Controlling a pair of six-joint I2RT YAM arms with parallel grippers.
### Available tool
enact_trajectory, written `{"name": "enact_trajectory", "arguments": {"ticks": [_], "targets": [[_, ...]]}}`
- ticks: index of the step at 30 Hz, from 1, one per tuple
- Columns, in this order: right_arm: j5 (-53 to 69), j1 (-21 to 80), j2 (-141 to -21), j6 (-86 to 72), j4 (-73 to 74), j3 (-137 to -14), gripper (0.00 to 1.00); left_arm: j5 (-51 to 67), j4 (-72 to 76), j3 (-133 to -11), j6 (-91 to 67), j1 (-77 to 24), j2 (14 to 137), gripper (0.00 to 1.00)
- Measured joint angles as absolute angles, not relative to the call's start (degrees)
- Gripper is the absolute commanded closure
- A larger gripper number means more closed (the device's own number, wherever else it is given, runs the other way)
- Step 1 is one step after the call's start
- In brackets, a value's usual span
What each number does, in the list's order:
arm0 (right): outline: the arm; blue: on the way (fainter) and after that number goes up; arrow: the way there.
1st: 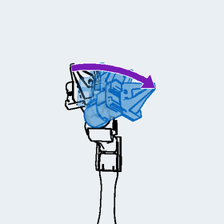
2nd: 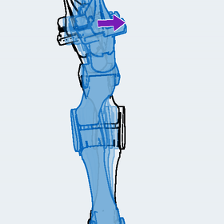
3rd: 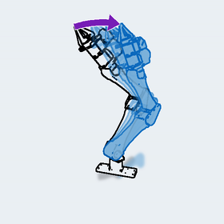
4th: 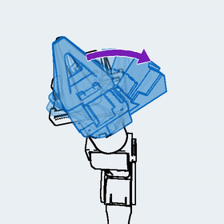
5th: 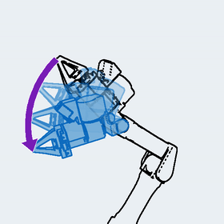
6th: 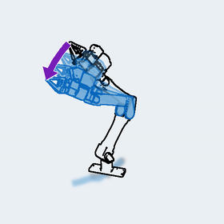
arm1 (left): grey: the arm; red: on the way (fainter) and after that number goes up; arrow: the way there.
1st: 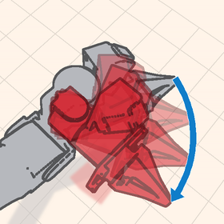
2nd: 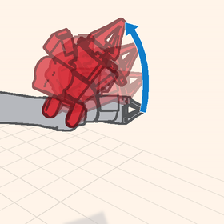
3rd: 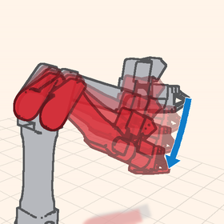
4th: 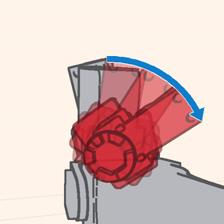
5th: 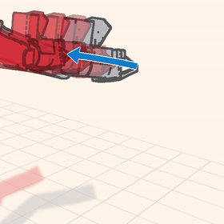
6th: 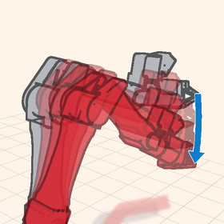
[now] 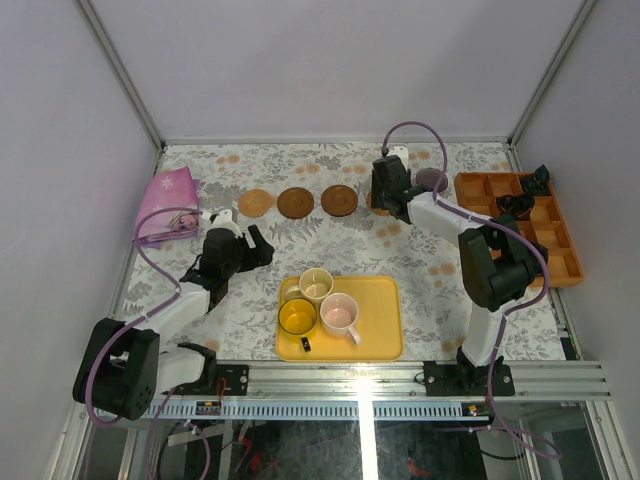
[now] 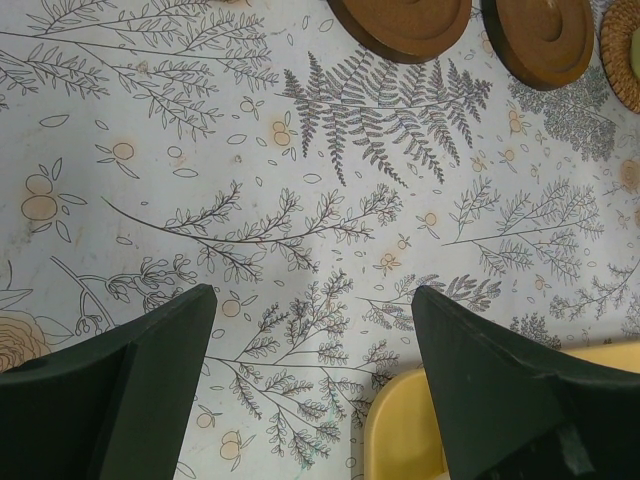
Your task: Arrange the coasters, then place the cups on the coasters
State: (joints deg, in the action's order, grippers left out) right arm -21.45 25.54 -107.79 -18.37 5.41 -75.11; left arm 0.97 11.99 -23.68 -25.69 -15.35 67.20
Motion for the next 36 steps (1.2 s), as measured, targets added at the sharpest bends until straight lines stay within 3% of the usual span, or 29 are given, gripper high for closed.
{"name": "enact_trajectory", "arguments": {"ticks": [5,17,28,34,36], "targets": [[-21.3,25.5,-107.8,-18.5,5.1,-75.1,0.28,1.0,12.0,-23.7,-25.7,-15.4,67.2,0.20],[-20.3,26.2,-103.4,-19.5,4.8,-70.1,0.22,1.0,12.0,-23.7,-25.7,-15.4,67.2,0.20],[-19.7,37.6,-80.3,-20.3,5.7,-57.7,0.21,1.0,12.0,-23.7,-25.7,-15.4,67.0,0.20],[-11.0,39.9,-66.2,-21.5,8.4,-44.7,0.00,1.0,12.0,-23.7,-25.8,-15.4,65.8,0.20],[-8.3,41.1,-62.0,-22.5,9.9,-40.6,0.01,1.0,12.0,-23.7,-25.8,-15.4,65.5,0.20]]}}
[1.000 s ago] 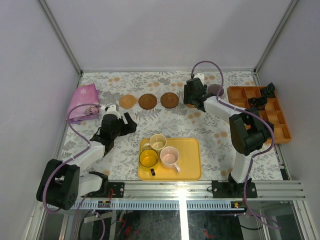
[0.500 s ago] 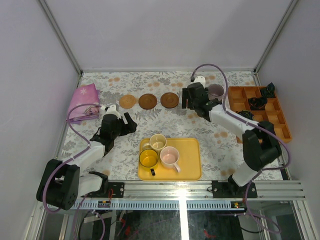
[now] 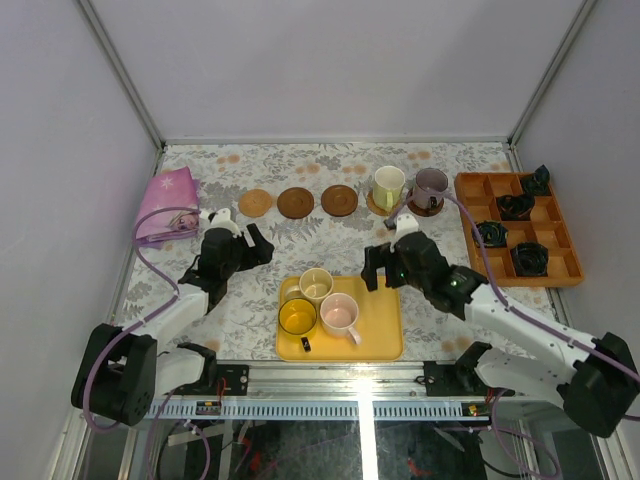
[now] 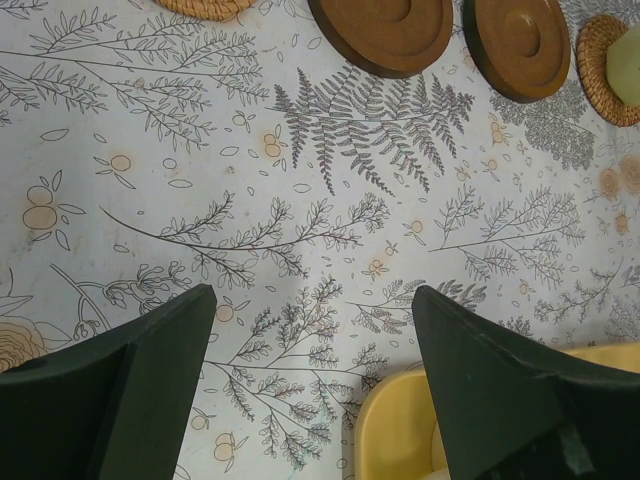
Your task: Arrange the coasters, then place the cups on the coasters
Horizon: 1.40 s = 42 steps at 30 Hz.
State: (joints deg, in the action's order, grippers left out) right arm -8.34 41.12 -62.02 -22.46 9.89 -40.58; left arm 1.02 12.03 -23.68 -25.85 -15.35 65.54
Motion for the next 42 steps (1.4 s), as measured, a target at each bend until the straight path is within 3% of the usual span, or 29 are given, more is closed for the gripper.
{"name": "enact_trajectory", "arguments": {"ticks": [7,19,28,42], "targets": [[-5.6,51.0,-54.3,-25.6,14.1,-35.0,0.01,1.0,12.0,-23.7,-26.5,-15.4,65.5,0.20],[-10.6,68.5,-65.8,-27.0,15.2,-38.3,0.01,1.0,11.9,-23.7,-26.7,-15.4,64.7,0.20],[-12.6,70.8,-66.8,-27.7,15.8,-38.7,0.01,1.0,11.9,-23.7,-26.8,-15.4,64.2,0.20],[-15.2,71.4,-55.3,-28.8,18.4,-39.4,0.01,1.0,11.9,-23.7,-26.8,-15.4,64.3,0.20]]}}
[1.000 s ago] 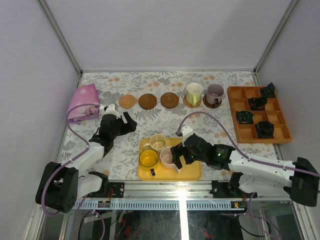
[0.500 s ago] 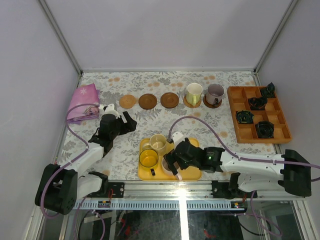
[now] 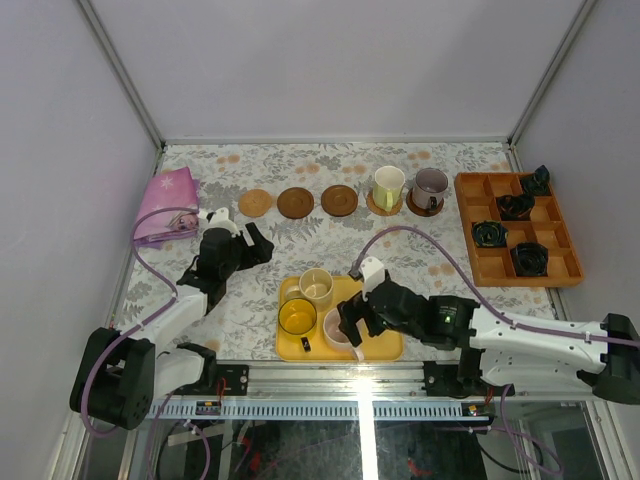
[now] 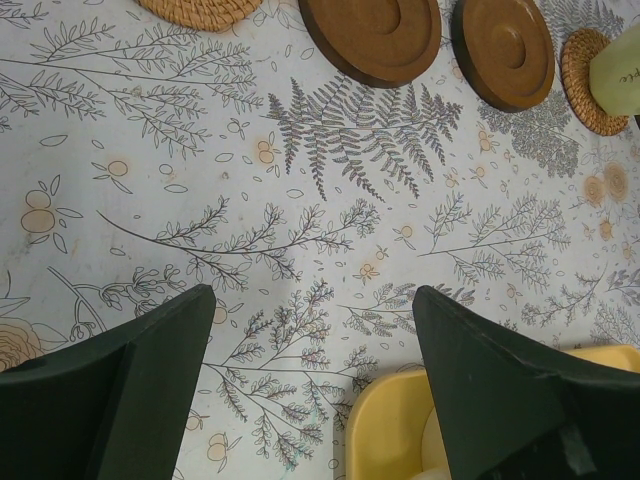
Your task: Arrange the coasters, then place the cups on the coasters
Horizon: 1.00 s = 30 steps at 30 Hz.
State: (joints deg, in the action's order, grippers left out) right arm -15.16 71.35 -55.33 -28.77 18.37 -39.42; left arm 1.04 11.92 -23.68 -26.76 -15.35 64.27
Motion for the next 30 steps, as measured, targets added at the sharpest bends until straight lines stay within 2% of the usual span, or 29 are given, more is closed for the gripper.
{"name": "enact_trajectory", "arguments": {"ticks": [10,18,21,27,30], "targets": [[-12.7,77.8,-62.2,-30.3,21.0,-39.4,0.01,1.0,11.9,-23.7,-26.8,-15.4,64.3,0.20],[-13.8,78.3,-64.0,-33.2,21.8,-39.4,0.00,1.0,11.9,-23.7,-26.8,-15.4,64.3,0.20],[-14.3,78.3,-66.8,-33.8,22.3,-39.4,0.07,1.0,11.9,-23.7,-26.8,-15.4,64.3,0.20],[-14.4,78.3,-70.9,-34.8,22.7,-39.4,0.32,1.0,11.9,-23.7,-26.8,-15.4,64.4,0.20],[-14.5,78.4,-71.4,-35.2,22.7,-39.4,0.41,1.0,11.9,-23.7,-26.8,-15.4,64.4,0.20]]}}
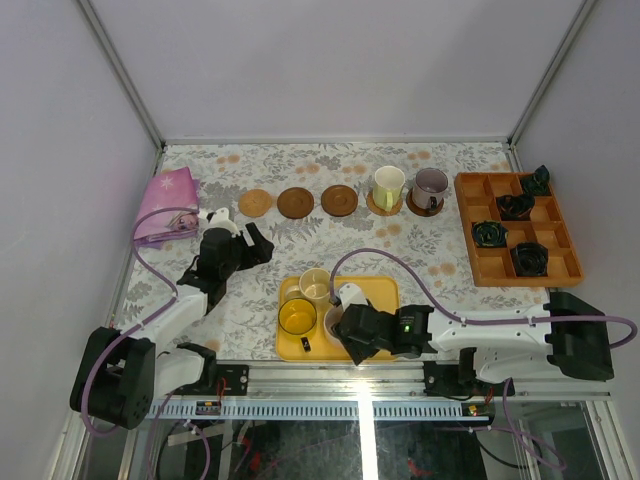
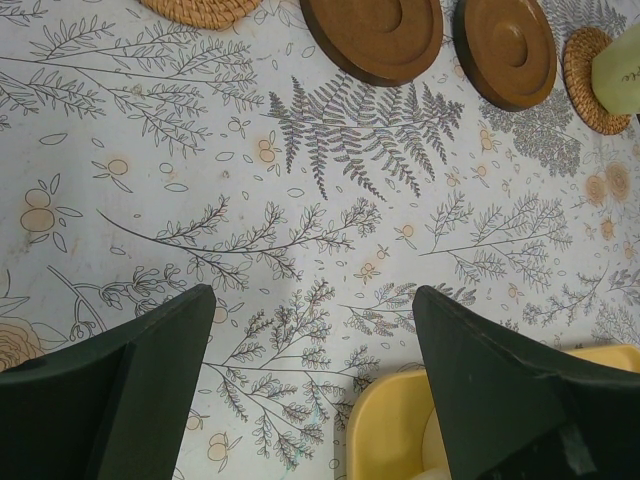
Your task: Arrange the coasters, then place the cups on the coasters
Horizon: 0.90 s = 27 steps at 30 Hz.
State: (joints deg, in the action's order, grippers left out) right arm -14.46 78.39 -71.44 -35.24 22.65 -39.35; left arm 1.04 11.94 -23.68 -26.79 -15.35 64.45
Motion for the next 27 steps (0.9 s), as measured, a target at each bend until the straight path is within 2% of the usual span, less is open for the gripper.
{"name": "enact_trajectory", "arguments": {"ticks": [3,5,6,7,19,27], "targets": [[-14.5,78.4,-71.4,-35.6,22.6,-39.4,0.52,1.0,11.9,-23.7,-26.8,-15.4,64.6,0.20],[-14.5,78.4,-71.4,-35.9,22.7,-39.4,0.90,1.1,11.9,-23.7,-26.8,-15.4,64.8,0.20],[-14.4,78.4,-71.4,-36.2,22.8,-39.4,0.97,1.0,11.9,-23.7,-26.8,-15.4,64.8,0.20],[-15.0,78.5,-71.4,-35.8,22.9,-39.4,0.99,1.0,11.9,-23.7,-26.8,-15.4,64.8,0.20],[-18.1,79.5,-70.9,-38.0,25.6,-39.7,1.00,1.1,12.0,-23.7,-26.8,-15.4,65.0,0.20],[-30.3,79.9,-64.0,-44.6,39.5,-46.0,1.00,1.1,12.0,-23.7,-27.2,-15.4,65.0,0.20]]}}
